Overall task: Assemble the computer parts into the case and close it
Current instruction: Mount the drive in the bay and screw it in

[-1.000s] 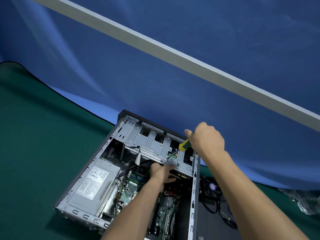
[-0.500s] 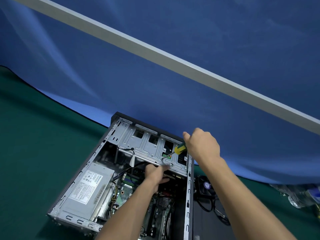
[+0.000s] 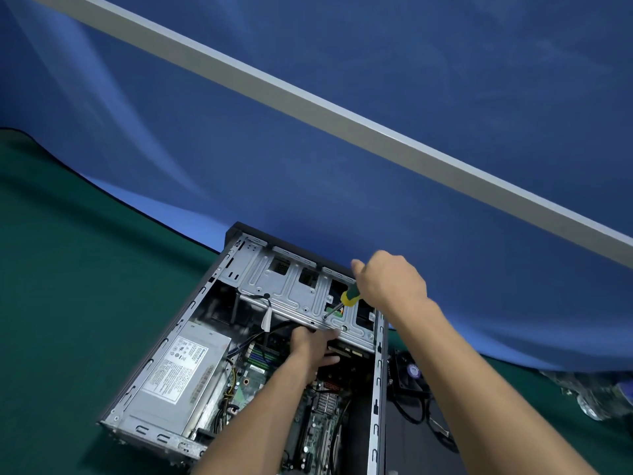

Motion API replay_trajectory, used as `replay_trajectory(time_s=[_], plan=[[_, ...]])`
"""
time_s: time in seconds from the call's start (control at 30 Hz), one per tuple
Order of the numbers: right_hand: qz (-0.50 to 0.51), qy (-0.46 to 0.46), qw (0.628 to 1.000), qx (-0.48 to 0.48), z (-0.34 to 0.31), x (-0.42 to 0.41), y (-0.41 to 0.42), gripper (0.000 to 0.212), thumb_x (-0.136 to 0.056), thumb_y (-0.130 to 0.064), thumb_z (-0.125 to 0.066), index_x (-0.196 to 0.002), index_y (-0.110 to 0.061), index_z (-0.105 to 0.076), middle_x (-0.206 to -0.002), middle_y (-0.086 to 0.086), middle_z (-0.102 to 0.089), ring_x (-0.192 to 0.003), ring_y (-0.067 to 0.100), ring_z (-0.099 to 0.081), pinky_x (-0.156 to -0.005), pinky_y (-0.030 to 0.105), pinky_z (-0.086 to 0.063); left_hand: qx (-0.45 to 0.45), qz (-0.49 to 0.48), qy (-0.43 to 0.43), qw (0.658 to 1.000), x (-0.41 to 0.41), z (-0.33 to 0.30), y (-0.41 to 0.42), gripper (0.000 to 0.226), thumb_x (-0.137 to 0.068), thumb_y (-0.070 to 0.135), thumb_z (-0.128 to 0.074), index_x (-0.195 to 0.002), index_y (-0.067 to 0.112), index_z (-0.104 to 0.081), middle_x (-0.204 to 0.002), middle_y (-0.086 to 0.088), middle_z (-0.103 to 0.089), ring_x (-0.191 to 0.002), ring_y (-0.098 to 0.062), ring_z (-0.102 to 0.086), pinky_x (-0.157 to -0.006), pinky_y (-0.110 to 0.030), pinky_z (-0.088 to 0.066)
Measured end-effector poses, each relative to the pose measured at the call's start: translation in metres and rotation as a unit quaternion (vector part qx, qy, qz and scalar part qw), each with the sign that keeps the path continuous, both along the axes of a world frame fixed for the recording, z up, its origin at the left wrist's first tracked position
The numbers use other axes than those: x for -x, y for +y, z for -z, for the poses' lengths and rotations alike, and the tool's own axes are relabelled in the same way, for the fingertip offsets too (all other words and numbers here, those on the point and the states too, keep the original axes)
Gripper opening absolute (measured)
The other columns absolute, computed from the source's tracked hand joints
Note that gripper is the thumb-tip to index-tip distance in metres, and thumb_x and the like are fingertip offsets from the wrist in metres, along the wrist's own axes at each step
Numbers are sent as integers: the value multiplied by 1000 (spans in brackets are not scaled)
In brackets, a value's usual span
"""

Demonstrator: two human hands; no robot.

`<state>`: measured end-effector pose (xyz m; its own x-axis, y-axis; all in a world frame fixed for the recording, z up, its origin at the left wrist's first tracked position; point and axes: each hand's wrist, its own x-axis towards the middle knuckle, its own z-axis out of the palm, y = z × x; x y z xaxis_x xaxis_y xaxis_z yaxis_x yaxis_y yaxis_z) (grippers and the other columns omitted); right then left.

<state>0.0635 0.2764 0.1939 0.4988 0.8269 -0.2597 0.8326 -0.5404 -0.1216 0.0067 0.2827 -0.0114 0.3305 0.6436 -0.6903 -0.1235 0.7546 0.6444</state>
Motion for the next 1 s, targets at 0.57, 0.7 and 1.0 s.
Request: replay_trajectory(time_s=[0.57, 0.7, 1.0], plan=[[0, 129, 991, 36, -4, -1, -2, 27, -94, -28, -47, -112, -16, -31, -97, 13, -62, -67, 29, -61, -70, 41, -55, 5, -2, -11, 1000, 0, 2, 1, 49, -79, 16, -76, -113, -8, -51, -114, -17, -60, -62, -21, -66, -90, -53, -51], [10, -52, 996, -74, 10, -4, -10, 28, -101, -35, -35, -96, -8, -35, -101, 15, -61, -76, 29, -47, -61, 34, -37, -11, -3, 6, 1000, 0, 2, 0, 42, -79, 15, -76, -108, -5, -55, -105, -15, -61, -62, -20, -65, -77, -47, -58], [-17, 0, 997, -81, 12, -9, -19, 24, -96, -32, -44, -108, -12, -37, -98, 10, -60, -80, 31, -53, -62, 33, -36, -16, -17, -12, 1000, 3, -3, -1, 26, -78, 8, -76, -90, 0, -54, -93, -12, -60, -85, -27, -61, -61, -37, -60]])
